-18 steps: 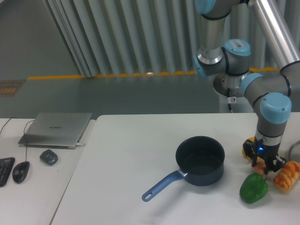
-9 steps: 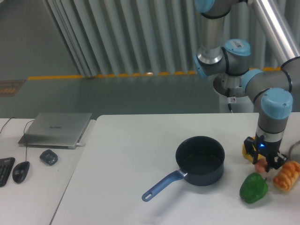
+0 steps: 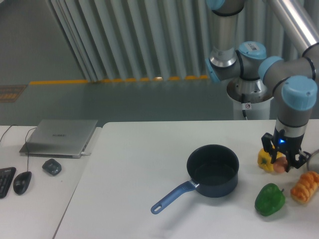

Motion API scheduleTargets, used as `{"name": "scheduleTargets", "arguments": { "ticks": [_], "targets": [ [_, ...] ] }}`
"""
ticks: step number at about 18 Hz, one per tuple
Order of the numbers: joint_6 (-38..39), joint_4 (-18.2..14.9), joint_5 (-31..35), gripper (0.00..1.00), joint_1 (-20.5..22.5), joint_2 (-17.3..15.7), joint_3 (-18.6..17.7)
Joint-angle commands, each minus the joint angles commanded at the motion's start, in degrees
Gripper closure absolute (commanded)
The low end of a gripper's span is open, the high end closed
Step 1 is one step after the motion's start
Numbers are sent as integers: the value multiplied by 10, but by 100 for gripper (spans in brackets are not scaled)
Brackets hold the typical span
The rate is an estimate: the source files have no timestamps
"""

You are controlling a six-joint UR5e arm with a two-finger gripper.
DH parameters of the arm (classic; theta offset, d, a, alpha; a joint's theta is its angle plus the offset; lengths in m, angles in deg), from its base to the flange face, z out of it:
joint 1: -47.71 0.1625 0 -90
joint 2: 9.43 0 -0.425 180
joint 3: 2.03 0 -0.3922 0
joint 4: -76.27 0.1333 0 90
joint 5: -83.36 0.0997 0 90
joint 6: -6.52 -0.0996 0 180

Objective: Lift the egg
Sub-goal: 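Lift the held egg up above the yellow pepper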

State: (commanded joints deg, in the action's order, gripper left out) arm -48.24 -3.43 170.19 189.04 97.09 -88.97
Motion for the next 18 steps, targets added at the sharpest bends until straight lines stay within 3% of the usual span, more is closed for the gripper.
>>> {"name": "scheduleTargets", "arguments": {
  "ticks": [8,18],
  "targets": [
    [-3,-57,0,81,-7,-25,31],
    [-51,-62,-3,81,-13,-32,31]
  ]
}}
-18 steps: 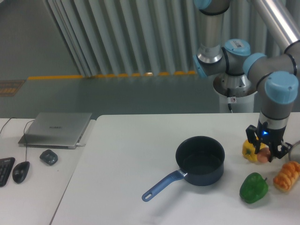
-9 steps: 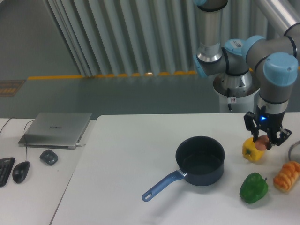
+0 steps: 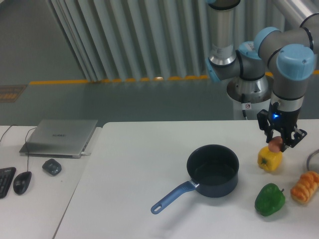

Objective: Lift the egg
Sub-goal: 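Lift the held egg up above the yellow pepper, then hold the egg steady in the closed gripper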

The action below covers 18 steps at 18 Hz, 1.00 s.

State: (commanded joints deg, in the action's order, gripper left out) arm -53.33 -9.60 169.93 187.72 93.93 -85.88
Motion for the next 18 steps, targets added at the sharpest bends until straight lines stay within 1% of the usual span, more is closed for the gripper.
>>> {"name": "scheduleTargets", "arguments": {
  "ticks": [18],
  "targets": [
    [0,1,-1,81,-11,-1,-8]
  ]
}}
